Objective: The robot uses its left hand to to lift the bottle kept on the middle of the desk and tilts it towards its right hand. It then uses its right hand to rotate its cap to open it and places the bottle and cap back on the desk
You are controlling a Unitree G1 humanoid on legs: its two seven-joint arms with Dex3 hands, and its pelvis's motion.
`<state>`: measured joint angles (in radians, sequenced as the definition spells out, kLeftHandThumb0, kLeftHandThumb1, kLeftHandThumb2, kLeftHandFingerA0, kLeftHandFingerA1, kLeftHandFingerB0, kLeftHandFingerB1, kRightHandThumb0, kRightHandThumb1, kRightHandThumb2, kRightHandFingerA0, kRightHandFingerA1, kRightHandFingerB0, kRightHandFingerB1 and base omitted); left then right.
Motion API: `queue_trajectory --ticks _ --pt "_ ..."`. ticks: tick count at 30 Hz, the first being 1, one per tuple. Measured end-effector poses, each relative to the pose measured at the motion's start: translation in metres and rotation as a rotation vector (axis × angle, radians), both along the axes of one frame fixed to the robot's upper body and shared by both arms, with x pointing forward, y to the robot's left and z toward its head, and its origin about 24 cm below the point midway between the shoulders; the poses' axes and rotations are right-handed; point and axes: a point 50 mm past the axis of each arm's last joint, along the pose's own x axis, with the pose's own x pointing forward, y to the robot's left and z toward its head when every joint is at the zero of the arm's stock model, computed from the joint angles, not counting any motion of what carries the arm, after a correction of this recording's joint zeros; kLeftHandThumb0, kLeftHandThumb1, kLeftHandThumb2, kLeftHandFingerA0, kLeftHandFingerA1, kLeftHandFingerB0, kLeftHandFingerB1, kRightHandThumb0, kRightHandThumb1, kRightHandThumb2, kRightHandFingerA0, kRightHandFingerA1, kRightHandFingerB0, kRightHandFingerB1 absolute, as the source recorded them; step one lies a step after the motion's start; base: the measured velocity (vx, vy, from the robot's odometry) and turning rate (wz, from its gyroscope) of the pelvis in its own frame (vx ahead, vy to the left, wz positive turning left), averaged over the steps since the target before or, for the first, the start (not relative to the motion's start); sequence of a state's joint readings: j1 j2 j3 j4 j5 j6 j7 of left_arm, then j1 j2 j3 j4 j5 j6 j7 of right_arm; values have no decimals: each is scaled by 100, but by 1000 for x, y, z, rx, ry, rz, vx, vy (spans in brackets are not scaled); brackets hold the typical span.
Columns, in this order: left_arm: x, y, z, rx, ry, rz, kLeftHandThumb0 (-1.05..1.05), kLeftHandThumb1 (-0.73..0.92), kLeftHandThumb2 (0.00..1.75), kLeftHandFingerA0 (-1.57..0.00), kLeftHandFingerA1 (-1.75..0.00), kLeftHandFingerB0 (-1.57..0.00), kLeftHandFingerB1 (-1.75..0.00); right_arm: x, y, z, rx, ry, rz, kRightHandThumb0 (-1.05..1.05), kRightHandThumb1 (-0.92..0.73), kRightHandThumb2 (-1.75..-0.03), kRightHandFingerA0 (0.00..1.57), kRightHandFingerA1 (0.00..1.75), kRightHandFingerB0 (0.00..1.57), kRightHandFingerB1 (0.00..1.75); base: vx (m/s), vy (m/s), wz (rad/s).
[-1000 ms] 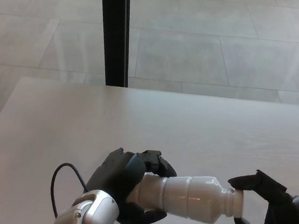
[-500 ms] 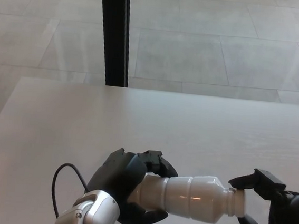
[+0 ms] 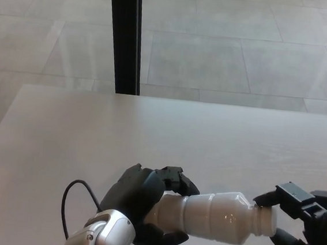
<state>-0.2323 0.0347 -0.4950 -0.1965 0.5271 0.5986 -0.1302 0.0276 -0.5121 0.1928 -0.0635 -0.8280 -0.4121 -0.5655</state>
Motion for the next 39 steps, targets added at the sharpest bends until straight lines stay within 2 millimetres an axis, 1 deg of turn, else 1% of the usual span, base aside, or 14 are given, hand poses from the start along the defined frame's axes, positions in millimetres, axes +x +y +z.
queue_trajectory --ticks 4,9,10,15,17,24,27,28,29,30,35,37,38,39 --pt "0 -1 0 0 1 -2 -22 59 82 -72 -109 -68 -70 0 2 8 -20 -69 53 -30 -44 -107 102 157 76 117 0 0 0" --pt "0 -1 -1 1 6 -2 -24 58 89 -77 -141 -74 -82 -2 9 23 -23 -185 142 -31 -38 -111 101 156 69 122 0 0 0" --pt "0 -1 -2 1 7 -2 -20 56 91 -77 -172 -70 -102 -2 11 27 -22 -210 161 -32 -38 -109 103 159 69 122 0 0 0" --pt "0 0 -2 -15 20 2 -16 54 100 -100 -169 -76 -108 -11 26 47 -8 -352 290 -24 -41 -98 101 157 72 131 0 0 0" --pt "1 0 -2 -30 29 1 -24 52 106 -96 -173 -75 -125 -15 32 55 -3 -404 344 -24 -40 -98 103 156 70 135 0 0 0" --pt "2 1 -5 -69 64 0 -23 53 106 -95 -175 -78 -134 -28 43 68 -7 -515 490 -27 -36 -116 104 155 74 123 0 0 0" --pt "2 2 -6 -81 82 -3 -22 51 110 -93 -175 -77 -143 -29 40 71 -25 -542 519 -32 -56 -97 105 156 76 118 0 0 0" --pt "2 2 -7 -82 88 -5 -28 49 114 -122 -138 -97 -119 -28 37 71 -32 -549 516 -34 -59 -94 104 159 79 115 0 0 0" --pt "2 2 -7 -82 90 -6 -28 49 114 -122 -138 -97 -119 -27 34 72 -36 -552 509 -34 -59 -94 104 159 79 115 0 0 0" --pt "2 3 -7 -79 90 -9 -21 50 109 -91 -175 -77 -137 -24 29 72 -40 -553 492 -25 -56 -97 102 169 77 119 0 0 0" --pt "1 6 -8 -74 89 -10 -21 50 107 -82 -173 -77 -127 -6 0 73 -72 -525 356 -14 -45 -97 102 175 84 116 0 0 0" --pt "0 8 -9 -71 84 -8 -27 52 103 -68 -149 -78 -108 4 -16 76 -83 -520 278 -17 -44 -83 101 172 88 101 0 0 0" --pt "0 9 -9 -68 82 -6 -27 54 102 -68 -148 -79 -103 8 -24 78 -89 -517 235 -27 -44 -96 127 136 88 96 0 0 0" --pt "-1 9 -9 -63 79 -7 -23 55 101 -69 -157 -77 -102 12 -33 80 -96 -513 192 -19 -48 -87 102 170 90 101 0 0 0"
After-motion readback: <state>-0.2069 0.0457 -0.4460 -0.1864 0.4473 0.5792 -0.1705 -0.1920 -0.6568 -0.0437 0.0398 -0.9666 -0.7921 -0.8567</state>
